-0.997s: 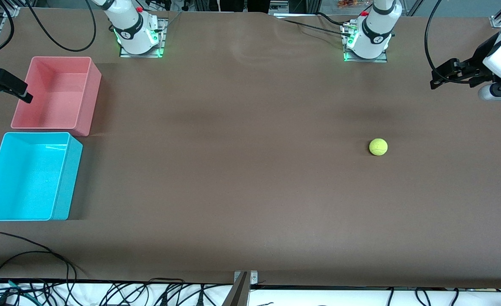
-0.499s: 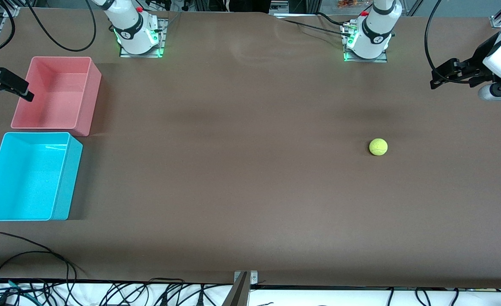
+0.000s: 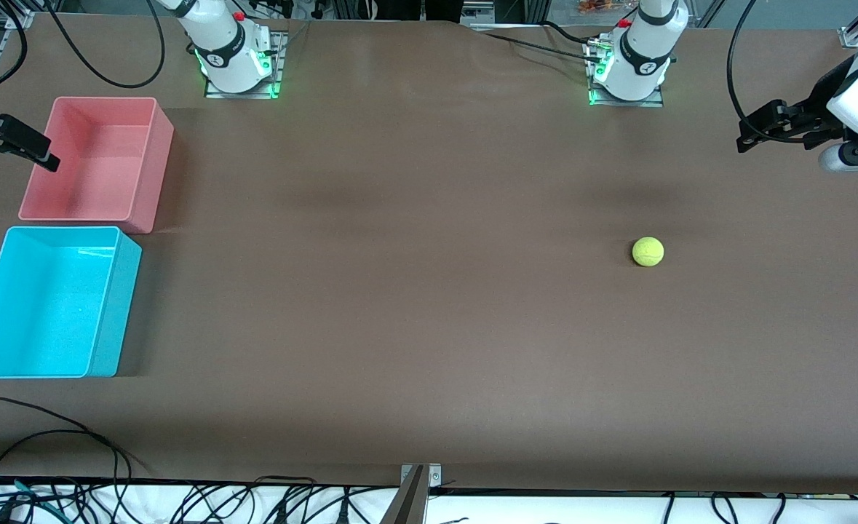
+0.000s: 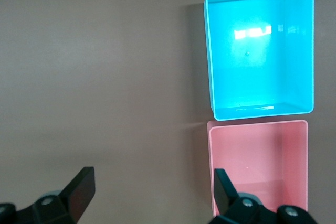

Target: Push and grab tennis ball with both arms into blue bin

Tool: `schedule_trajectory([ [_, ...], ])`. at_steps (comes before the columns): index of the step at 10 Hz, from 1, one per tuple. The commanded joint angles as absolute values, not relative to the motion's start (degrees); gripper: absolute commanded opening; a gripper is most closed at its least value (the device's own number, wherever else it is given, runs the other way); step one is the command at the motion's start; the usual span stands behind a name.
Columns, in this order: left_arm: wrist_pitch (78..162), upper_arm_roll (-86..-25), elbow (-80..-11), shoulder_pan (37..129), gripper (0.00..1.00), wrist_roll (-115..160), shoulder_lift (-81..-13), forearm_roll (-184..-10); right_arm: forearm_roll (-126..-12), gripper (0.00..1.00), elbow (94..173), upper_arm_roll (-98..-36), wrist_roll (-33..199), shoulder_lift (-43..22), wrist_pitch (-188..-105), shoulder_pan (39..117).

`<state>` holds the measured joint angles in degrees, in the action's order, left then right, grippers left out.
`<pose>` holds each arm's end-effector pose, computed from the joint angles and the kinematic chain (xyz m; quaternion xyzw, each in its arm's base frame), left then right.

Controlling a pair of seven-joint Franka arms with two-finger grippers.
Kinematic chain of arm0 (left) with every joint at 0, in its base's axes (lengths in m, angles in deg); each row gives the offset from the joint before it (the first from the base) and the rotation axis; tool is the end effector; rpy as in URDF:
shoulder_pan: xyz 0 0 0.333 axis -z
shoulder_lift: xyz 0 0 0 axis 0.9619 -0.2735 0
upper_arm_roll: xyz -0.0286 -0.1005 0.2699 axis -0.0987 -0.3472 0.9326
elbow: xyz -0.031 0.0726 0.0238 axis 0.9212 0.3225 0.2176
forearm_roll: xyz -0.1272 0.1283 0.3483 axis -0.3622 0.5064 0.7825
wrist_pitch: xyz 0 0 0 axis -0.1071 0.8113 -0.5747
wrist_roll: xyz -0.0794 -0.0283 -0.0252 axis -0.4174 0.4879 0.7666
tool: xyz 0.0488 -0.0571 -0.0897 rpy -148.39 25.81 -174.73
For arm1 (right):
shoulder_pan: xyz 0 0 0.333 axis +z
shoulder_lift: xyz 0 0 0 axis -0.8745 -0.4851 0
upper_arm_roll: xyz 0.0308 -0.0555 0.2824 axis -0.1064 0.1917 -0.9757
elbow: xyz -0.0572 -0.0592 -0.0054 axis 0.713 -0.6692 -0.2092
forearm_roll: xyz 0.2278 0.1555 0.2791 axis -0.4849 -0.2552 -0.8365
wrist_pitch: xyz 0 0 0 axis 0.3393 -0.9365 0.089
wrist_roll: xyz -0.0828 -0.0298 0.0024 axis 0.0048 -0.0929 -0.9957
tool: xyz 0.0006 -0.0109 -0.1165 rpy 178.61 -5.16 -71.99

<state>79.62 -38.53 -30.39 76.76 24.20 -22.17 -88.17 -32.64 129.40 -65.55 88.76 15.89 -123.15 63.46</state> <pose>0.5300 -0.0386 0.6054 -0.9963 -0.0334 0.0792 0.0051 0.5391 -0.0431 0.5854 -0.9989 0.0458 -0.0062 0.0106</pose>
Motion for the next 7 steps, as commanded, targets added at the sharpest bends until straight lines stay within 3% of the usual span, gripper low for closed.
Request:
schedule_trajectory([
  [1,79.2,-38.4,-31.3,77.1,1.00,24.7,-21.1,-87.7,-33.5,1.00,128.6,-65.7,88.0,16.4,-121.9,63.3],
  [7,79.2,-38.3,-31.3,76.7,1.00,24.7,-21.2,-87.7,-33.4,1.00,128.6,-65.7,88.2,16.5,-121.8,63.3],
])
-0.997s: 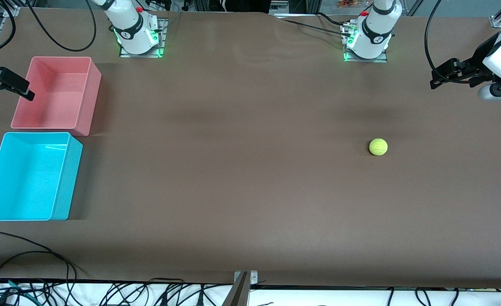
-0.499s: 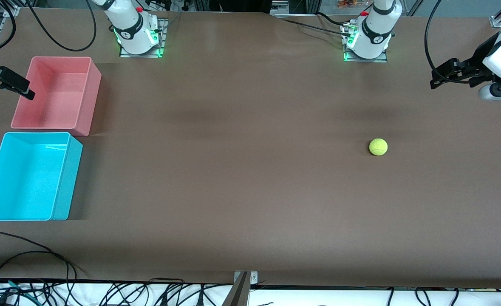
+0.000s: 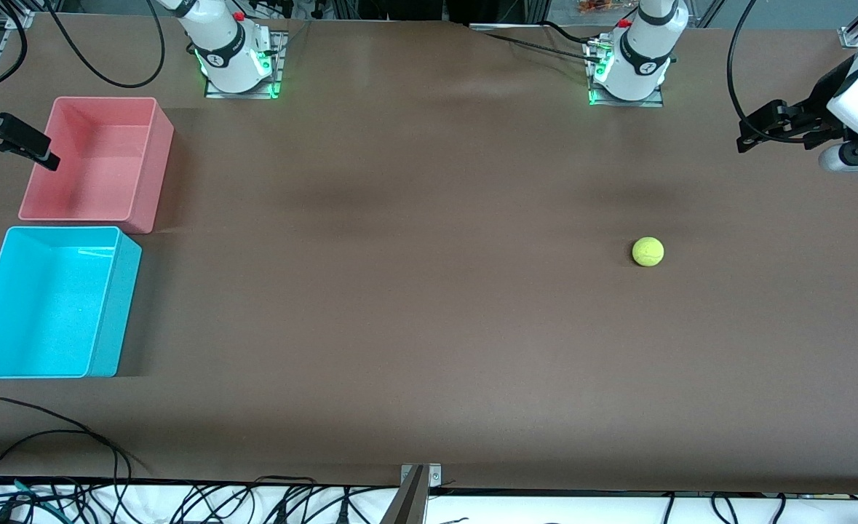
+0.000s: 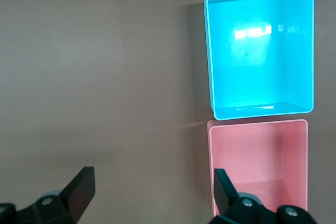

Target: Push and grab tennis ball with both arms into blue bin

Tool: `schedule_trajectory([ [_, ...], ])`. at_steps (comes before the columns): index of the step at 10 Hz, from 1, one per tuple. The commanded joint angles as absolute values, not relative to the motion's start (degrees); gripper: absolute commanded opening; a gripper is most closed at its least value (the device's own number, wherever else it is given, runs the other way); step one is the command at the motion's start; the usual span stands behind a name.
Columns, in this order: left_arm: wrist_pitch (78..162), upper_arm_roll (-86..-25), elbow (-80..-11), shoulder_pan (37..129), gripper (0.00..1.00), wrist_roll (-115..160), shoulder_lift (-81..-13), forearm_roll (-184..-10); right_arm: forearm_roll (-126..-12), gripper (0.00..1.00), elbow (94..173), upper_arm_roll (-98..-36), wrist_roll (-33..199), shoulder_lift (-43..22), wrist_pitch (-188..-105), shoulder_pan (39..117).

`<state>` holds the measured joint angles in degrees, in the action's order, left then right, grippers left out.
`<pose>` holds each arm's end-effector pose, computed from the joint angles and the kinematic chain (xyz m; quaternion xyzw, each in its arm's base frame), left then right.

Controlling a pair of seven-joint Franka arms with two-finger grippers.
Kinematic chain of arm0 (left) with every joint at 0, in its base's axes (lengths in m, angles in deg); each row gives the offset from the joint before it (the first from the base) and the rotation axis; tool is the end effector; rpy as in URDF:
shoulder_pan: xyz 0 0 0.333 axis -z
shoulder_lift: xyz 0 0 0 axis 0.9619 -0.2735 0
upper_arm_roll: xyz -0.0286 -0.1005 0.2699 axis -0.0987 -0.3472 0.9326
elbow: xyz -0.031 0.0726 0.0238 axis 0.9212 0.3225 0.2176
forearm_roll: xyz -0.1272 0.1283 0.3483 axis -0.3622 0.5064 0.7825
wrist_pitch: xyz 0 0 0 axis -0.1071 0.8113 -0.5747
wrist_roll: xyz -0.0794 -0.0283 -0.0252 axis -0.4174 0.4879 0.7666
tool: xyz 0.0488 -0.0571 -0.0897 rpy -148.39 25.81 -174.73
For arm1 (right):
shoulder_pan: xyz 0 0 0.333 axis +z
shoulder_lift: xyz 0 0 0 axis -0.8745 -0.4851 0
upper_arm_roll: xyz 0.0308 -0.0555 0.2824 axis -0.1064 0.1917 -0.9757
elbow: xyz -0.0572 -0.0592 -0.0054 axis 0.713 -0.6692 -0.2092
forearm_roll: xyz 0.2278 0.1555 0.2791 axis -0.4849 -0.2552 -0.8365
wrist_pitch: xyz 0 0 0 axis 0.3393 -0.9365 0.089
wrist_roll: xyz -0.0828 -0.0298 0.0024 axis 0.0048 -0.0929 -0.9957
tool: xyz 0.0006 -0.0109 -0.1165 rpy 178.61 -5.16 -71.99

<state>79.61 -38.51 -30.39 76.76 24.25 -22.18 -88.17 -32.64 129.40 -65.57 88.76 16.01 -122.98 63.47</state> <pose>0.5300 -0.0384 0.6053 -0.9962 -0.0340 0.0794 0.0052 0.5383 -0.0428 0.5862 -0.9989 0.0456 -0.0057 0.0108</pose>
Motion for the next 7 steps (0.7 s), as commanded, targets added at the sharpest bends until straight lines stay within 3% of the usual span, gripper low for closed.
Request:
schedule_trajectory([
  [1,79.2,-38.3,-31.3,76.8,1.00,24.7,-21.2,-87.7,-33.4,1.00,128.6,-65.7,88.0,16.6,-121.8,63.3],
  [7,79.2,-38.3,-31.4,76.7,1.00,24.7,-21.2,-87.7,-33.4,1.00,128.6,-65.5,88.3,16.6,-121.3,63.3],
])
